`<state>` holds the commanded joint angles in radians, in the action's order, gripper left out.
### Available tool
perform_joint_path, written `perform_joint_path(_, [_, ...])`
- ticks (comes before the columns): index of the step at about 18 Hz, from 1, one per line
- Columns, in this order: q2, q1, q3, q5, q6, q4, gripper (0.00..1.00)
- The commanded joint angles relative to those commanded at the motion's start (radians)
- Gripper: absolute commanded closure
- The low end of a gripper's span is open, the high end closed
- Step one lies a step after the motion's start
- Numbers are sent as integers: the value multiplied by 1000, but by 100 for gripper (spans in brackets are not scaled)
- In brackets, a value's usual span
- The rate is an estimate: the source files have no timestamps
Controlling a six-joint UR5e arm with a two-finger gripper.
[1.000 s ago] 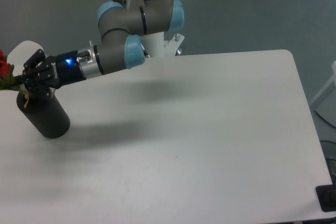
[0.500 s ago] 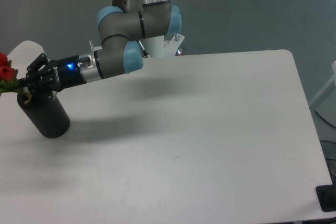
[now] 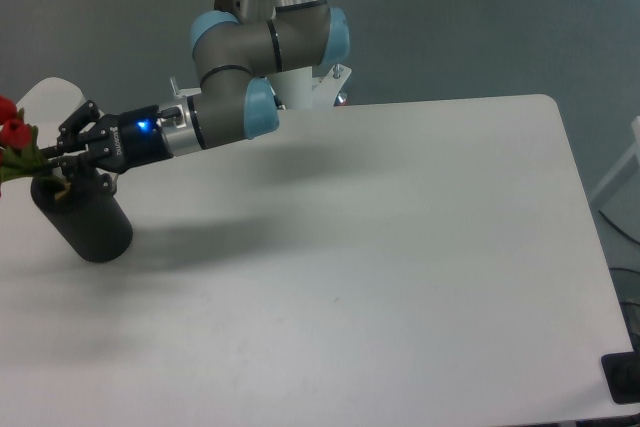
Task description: Insert the flowers into the vase
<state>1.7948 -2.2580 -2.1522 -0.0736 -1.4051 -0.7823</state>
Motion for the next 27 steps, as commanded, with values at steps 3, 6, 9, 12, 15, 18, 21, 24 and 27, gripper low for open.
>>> perform_joint_path(3, [-2,-29,-5,0,3,0,0])
perform_joint_path(6, [-18,-72,0,-5,2,3,0])
perform_joint_path(9, [-75,-155,-2,-15,5,-2,0])
perform_joint_path(12, [-126,-238,6,-46,47,-5,0])
perform_joint_path(15, [-149,-305,24,-174,49,-3,0])
perform_joint_path(18, [-147,-409,101,-288,51,-5,0])
perform_joint_path(21, [-150,-497,196,-464,55,-5,0])
perform_joint_path(24, [-149,-561,282,-659,43,-6,0])
perform_joint_path(27, [-135,-580,347,-866,31,-8,0])
